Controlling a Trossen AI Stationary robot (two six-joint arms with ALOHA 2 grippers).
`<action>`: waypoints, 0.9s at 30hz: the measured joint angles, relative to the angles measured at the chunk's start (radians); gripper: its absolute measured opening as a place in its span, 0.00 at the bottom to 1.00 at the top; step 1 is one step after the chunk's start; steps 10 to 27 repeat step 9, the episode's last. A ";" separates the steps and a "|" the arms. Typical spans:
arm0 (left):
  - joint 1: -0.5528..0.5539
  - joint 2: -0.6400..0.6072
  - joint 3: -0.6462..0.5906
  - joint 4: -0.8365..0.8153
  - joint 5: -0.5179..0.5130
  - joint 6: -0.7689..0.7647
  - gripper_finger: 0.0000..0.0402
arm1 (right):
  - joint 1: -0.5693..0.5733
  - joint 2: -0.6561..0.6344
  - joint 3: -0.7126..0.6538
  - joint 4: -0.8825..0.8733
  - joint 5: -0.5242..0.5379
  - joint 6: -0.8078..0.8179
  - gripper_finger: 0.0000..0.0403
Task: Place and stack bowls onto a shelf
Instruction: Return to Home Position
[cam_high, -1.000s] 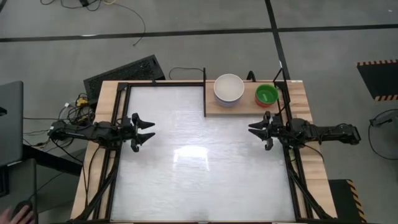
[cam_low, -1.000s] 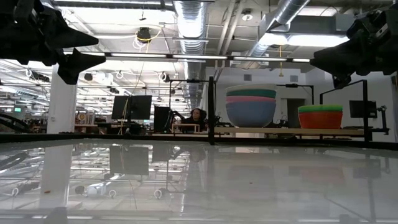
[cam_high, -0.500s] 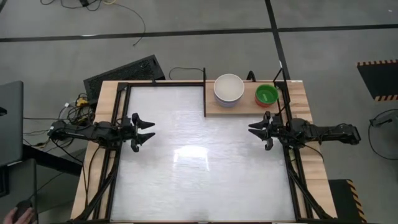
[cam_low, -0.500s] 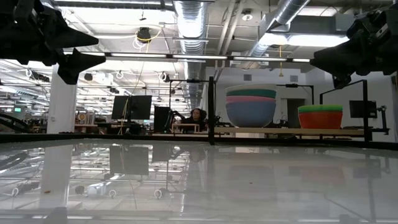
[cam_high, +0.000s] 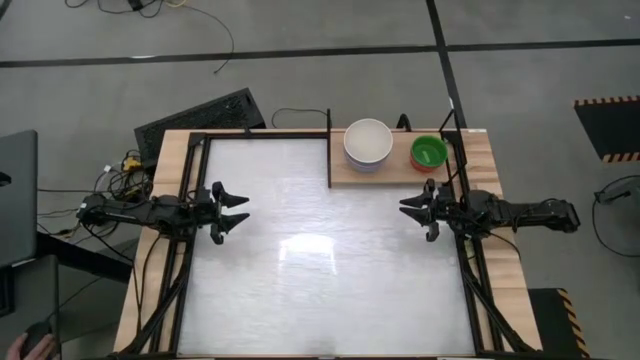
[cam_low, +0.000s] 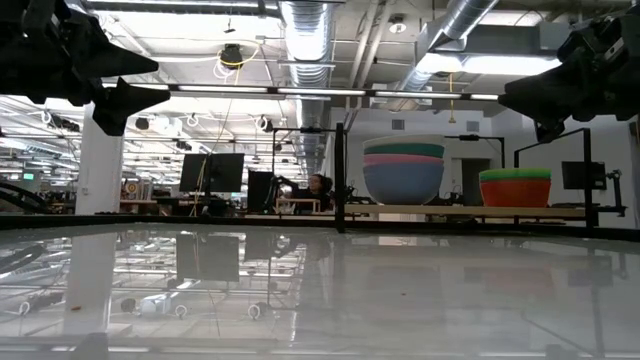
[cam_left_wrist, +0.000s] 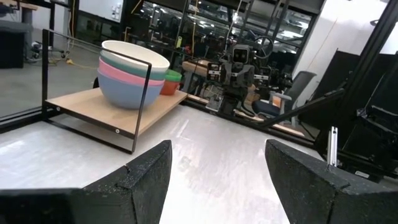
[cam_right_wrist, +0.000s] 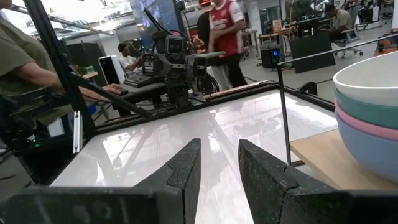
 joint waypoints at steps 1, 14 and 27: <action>0.000 0.000 0.000 0.000 0.000 -0.001 0.61 | 0.000 0.000 0.000 0.000 0.000 0.000 0.33; 0.000 0.000 0.000 0.000 0.000 -0.003 0.61 | 0.000 0.000 0.000 0.000 0.000 0.000 0.33; 0.000 0.000 0.000 0.000 0.000 -0.003 0.61 | 0.000 0.000 0.000 0.000 0.000 0.000 0.33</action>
